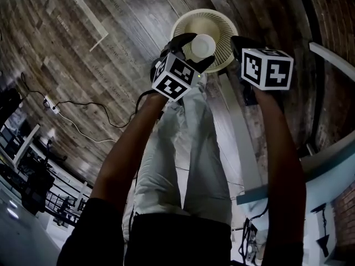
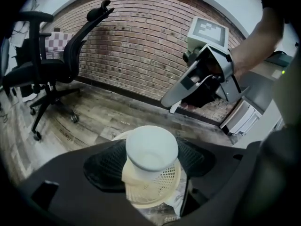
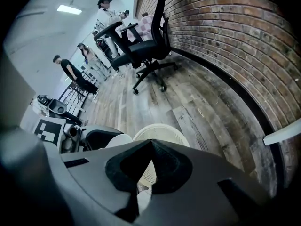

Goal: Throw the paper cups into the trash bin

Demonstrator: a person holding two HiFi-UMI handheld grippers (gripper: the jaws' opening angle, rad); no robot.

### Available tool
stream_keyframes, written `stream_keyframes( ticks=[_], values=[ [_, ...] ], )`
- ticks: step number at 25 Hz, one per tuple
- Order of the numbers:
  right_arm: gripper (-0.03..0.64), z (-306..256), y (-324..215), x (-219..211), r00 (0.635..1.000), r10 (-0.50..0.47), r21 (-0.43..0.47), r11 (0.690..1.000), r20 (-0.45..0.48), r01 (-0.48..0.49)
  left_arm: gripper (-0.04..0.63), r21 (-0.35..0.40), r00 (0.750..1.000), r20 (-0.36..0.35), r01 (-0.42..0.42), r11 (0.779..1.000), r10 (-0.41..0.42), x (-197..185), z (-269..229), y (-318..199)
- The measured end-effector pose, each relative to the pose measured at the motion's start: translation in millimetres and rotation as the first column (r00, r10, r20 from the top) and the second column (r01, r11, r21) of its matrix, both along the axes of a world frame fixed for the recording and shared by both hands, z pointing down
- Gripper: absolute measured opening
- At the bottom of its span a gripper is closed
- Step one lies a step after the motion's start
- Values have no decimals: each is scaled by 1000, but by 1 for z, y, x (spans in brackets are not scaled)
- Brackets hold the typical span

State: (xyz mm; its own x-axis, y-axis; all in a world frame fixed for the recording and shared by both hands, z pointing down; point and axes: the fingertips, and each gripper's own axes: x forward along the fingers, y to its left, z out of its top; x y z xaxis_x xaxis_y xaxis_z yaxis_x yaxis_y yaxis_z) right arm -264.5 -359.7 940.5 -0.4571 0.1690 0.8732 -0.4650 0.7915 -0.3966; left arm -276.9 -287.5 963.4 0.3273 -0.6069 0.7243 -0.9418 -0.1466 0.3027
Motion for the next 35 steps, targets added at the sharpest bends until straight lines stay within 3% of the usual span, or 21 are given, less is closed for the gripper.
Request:
stream_keyframes(
  ticks=[14, 35],
  values=[
    [0, 22, 21, 17, 1000, -24, -77, 997, -18, 23, 347, -44, 996, -26, 83, 996, -84, 1, 35, -7],
    [0, 19, 33, 22, 997, -75, -65, 995, -24, 73, 342, -93, 998, -13, 66, 993, -68, 8, 49, 6]
  ],
)
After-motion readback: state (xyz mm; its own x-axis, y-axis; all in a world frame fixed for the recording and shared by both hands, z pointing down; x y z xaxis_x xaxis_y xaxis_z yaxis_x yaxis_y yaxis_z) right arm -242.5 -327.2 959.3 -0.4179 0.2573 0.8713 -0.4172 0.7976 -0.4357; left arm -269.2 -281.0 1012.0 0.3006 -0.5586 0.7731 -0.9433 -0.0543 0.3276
